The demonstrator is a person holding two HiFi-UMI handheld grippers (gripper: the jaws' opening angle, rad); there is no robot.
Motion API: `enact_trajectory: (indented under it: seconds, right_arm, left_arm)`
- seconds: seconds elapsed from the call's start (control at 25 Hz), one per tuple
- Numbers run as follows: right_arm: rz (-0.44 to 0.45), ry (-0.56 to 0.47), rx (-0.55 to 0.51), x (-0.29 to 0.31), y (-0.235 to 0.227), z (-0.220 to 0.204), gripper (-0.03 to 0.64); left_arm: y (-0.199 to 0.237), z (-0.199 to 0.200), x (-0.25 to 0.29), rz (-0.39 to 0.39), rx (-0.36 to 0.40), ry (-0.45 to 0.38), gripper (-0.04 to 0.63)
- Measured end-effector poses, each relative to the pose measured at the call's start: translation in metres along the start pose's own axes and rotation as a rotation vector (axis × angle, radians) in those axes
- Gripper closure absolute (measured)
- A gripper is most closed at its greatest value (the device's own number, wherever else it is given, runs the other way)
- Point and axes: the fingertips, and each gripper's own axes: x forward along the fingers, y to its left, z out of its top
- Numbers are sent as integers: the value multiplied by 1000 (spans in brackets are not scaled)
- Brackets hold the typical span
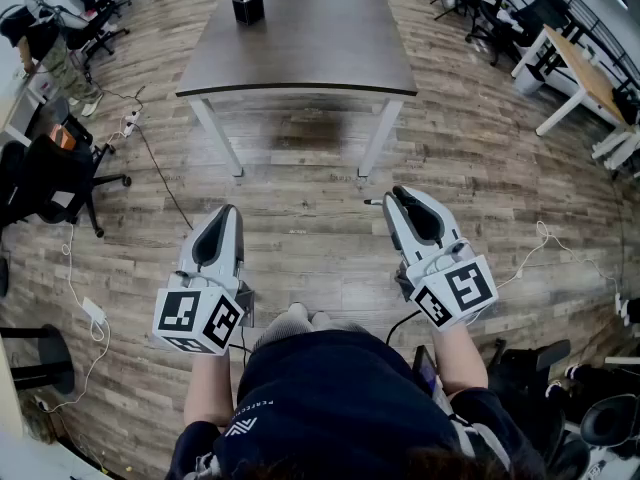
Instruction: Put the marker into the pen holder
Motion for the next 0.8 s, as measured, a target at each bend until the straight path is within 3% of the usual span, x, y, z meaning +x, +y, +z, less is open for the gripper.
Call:
enact_trajectory:
  seconds: [0.4,0.8]
  right_arm:
    - [47,29,80,-1,-6,-17,571]
    - [111,35,96,40,4,-25,571]
  left_arm:
    - [-5,-8,-4,15,21,6,579]
    - [38,-9,-3,105,26,4,580]
